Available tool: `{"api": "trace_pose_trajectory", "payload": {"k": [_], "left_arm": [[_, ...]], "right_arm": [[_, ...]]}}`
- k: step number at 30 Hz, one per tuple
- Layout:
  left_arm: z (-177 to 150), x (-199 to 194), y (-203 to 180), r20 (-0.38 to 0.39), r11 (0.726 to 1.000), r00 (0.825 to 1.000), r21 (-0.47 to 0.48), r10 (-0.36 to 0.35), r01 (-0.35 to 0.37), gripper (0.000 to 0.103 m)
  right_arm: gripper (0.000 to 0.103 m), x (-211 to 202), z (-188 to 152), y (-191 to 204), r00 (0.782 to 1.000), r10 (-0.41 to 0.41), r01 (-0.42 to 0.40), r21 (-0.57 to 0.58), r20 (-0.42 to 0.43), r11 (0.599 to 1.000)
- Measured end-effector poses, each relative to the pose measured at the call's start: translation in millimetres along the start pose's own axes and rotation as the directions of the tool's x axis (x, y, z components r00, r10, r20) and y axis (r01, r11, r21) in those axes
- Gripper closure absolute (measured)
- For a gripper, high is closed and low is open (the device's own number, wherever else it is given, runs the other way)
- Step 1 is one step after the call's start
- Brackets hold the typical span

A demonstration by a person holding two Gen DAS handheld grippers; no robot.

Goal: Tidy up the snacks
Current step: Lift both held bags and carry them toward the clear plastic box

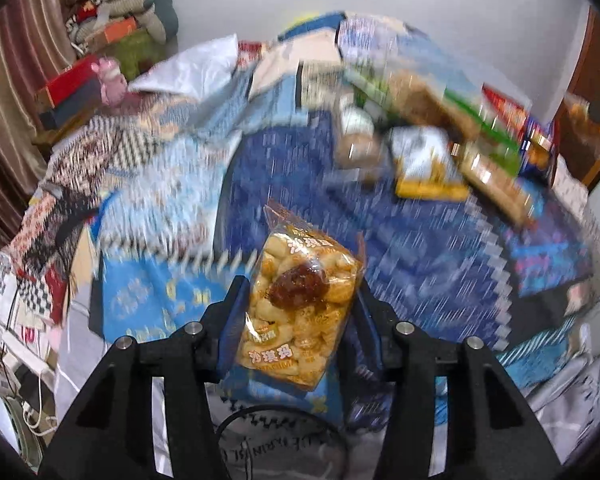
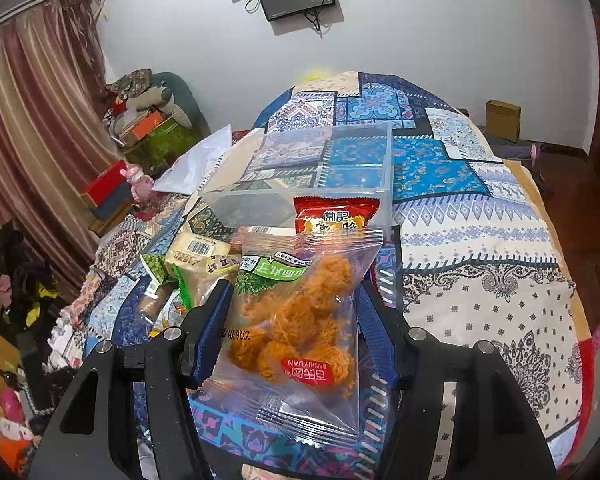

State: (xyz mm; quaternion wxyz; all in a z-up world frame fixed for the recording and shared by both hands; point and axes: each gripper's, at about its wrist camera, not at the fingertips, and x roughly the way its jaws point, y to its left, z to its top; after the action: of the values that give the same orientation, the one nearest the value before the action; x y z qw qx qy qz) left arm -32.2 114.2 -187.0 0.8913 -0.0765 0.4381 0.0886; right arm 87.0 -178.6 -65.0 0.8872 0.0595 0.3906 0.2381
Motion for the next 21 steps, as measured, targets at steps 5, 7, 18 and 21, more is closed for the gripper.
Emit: {"api": "trace_pose_trajectory", "payload": {"k": [5, 7, 18, 21], "left_arm": [[47, -23, -16, 0.123, 0.999, 0.992, 0.013, -0.031, 0.03, 0.053], [67, -31, -23, 0.171, 0.998, 0.984, 0.022, -0.055, 0.052, 0.053], [176, -24, -76, 0.28, 0.982, 0.942, 0.092, -0.183, 0.163, 0.053], [203, -11, -89, 0.269, 0.976, 0.939, 0.098, -0.214, 0.194, 0.053]], "right_arm": [[0.044, -2, 8, -4, 1.0, -0.01, 0.01, 0.001, 0.018, 1.0], [0.044, -2, 14, -6, 0.999, -0.017, 0.017, -0.004, 0.028, 1.0], [0.044, 5, 64, -15, 0.994, -0.038, 0.041, -0.025, 0.099, 0.999], [0.044, 15, 79, -19, 0.994, -0.042, 0.045, -0.029, 0.106, 0.999]]}}
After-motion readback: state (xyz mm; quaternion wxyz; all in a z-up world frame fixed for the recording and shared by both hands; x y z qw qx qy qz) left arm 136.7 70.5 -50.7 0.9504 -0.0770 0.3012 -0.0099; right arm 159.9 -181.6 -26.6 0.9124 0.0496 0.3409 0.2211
